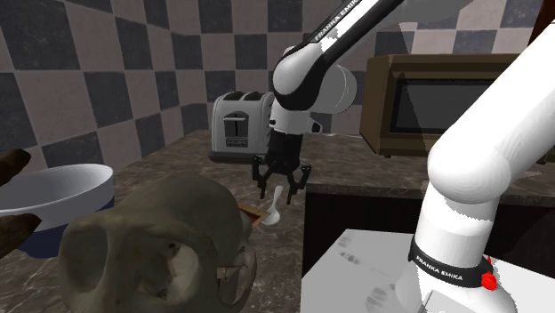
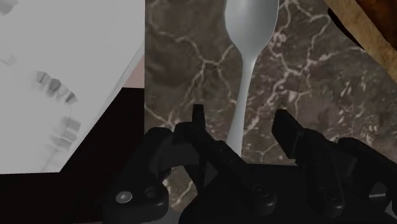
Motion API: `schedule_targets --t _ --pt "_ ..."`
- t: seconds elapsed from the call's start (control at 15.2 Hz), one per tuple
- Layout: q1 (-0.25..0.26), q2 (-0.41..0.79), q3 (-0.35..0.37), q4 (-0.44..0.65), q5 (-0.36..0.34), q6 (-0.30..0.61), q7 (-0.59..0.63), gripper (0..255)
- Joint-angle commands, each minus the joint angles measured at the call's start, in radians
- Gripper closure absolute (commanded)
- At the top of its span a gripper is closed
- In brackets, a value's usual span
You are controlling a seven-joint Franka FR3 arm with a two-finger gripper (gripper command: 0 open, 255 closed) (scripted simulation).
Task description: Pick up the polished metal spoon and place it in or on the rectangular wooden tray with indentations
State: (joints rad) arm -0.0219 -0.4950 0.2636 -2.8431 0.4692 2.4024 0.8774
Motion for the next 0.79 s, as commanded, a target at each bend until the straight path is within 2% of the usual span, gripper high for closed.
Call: schedule_targets --t 0.0,0.53,0.73 --pt "0.000 0.000 0.000 0.000 0.000 0.000 0.000 255" --pt "0.000 0.000 0.000 0.000 0.000 0.000 0.000 255" --pt "-0.006 -0.039 -0.005 0.018 -0.017 -0.055 0.015 255"
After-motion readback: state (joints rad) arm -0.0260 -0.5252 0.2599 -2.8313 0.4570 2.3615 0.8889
